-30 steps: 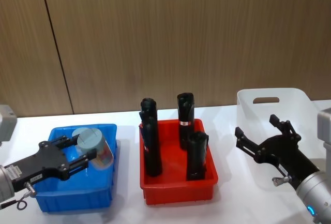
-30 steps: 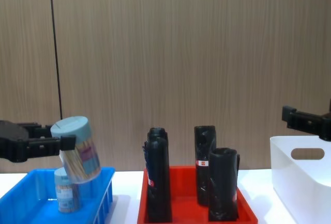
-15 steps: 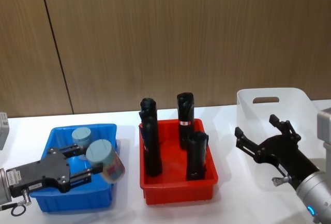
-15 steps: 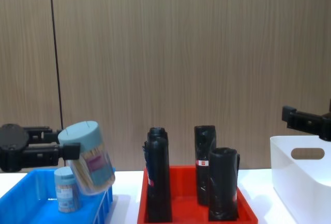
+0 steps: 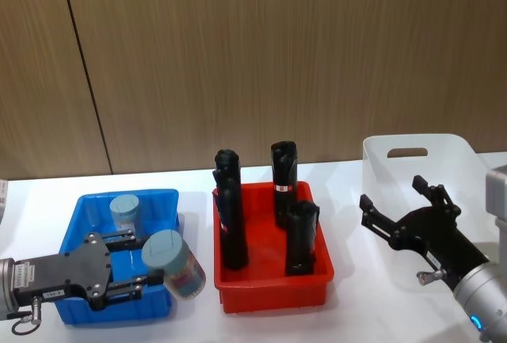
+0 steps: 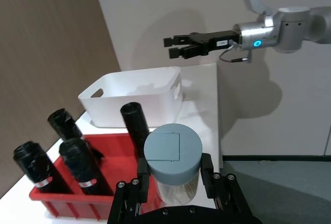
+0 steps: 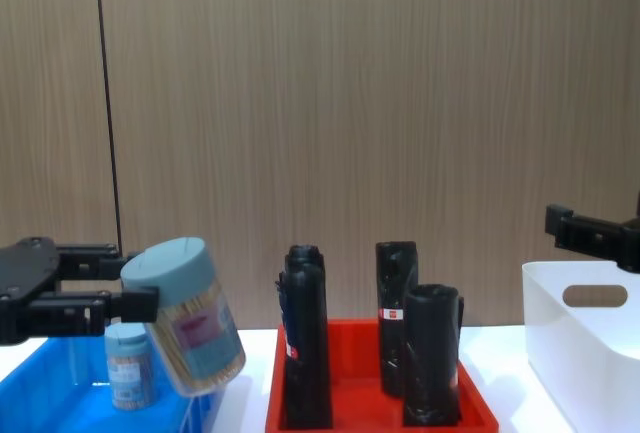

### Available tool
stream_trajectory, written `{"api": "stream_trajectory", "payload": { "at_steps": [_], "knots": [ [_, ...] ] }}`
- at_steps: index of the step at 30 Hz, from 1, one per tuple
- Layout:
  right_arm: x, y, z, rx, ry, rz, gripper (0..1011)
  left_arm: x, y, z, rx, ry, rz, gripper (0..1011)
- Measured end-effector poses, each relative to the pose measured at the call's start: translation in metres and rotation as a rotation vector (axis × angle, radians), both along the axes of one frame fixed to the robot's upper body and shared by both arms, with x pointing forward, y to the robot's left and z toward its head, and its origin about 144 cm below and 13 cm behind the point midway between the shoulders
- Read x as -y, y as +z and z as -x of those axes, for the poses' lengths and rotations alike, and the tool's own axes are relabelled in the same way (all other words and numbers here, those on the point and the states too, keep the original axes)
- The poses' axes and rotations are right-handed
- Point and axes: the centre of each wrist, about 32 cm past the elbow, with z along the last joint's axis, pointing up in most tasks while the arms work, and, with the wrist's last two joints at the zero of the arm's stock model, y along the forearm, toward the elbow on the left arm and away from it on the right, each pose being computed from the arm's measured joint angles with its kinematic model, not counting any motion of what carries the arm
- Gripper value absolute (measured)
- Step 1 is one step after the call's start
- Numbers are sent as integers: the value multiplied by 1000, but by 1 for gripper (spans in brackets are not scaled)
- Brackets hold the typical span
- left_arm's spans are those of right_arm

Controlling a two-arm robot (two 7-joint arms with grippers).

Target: Pick the cotton swabs from the blue box and place them into the white box.

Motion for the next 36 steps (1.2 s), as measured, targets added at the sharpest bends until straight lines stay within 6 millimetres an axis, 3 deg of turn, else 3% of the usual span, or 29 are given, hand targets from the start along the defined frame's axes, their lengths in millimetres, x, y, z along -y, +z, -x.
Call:
{"api": "stream_trajectory", "payload": {
  "at_steps": [22, 36],
  "knots": [
    [1, 0, -1, 8, 5, 14, 1002, 3, 3, -6, 36, -58, 17, 604],
    [16, 8, -11, 12, 104, 77, 1002, 4, 3, -7, 42, -64, 20, 604]
  ]
}}
